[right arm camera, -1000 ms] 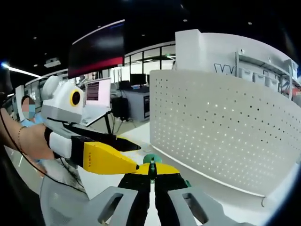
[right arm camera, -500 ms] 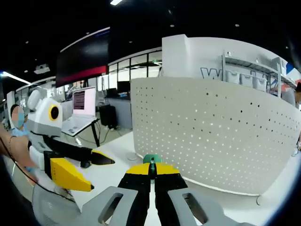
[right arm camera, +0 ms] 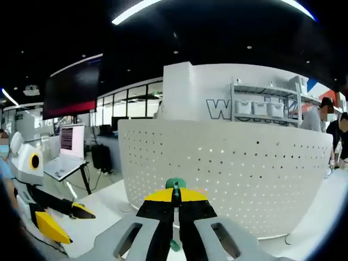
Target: Insert the hook assembly into the mounting plate slot until the hook locks in place.
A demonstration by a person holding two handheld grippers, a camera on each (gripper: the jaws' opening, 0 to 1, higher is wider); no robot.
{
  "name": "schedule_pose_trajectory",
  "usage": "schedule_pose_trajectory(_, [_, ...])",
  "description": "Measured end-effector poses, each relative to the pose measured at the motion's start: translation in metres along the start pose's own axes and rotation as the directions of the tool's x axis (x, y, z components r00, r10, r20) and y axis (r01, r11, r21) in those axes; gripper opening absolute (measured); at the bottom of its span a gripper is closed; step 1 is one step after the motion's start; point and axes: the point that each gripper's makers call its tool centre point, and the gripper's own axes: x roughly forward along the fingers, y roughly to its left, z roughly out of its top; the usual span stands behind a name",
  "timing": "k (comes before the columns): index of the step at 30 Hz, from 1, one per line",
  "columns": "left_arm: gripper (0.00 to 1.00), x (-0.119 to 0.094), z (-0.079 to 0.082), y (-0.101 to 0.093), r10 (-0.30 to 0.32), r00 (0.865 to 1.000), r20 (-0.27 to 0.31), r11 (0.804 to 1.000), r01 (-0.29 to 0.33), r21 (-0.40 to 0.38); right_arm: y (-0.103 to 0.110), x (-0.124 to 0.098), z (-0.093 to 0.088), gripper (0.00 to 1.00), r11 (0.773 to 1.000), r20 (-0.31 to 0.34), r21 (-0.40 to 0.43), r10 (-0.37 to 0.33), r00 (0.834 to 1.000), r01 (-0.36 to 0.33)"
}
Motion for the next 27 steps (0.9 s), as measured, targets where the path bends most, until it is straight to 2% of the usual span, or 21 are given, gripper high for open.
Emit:
schedule_pose_trajectory(4, [0.69, 0.001, -0.004, -0.001, -0.004, 1.0, -0.01, 1.0, 0.004, -0.006, -0.015, 0.007, 0.01, 0.0, 0.999, 0.033, 0.025, -0.037, 0.999, 0.036])
schedule_pose_trajectory(12, [0.66, 0.002, -0.011, -0.004, -0.012, 1.0, -0.026, 1.0, 0.012, -0.009, -0.042, 0.026, 0.022, 0.0, 0.995, 0.078, 0.015, -0.103, 0.992, 0.102])
schedule_pose_trajectory(19, [0.63, 0.002, -0.015, 0.0, -0.004, 0.999, -0.039, 1.0, 0.004, -0.01, -0.06, 0.038, 0.034, 0.0, 0.991, 0.11, -0.001, -0.134, 0.985, 0.135])
schedule_pose_trajectory(27, [0.6, 0.002, -0.012, 0.005, 0.007, 0.999, -0.038, 1.0, -0.007, -0.011, -0.083, 0.049, 0.04, 0.0, 0.984, 0.128, 0.005, -0.178, 0.976, 0.179])
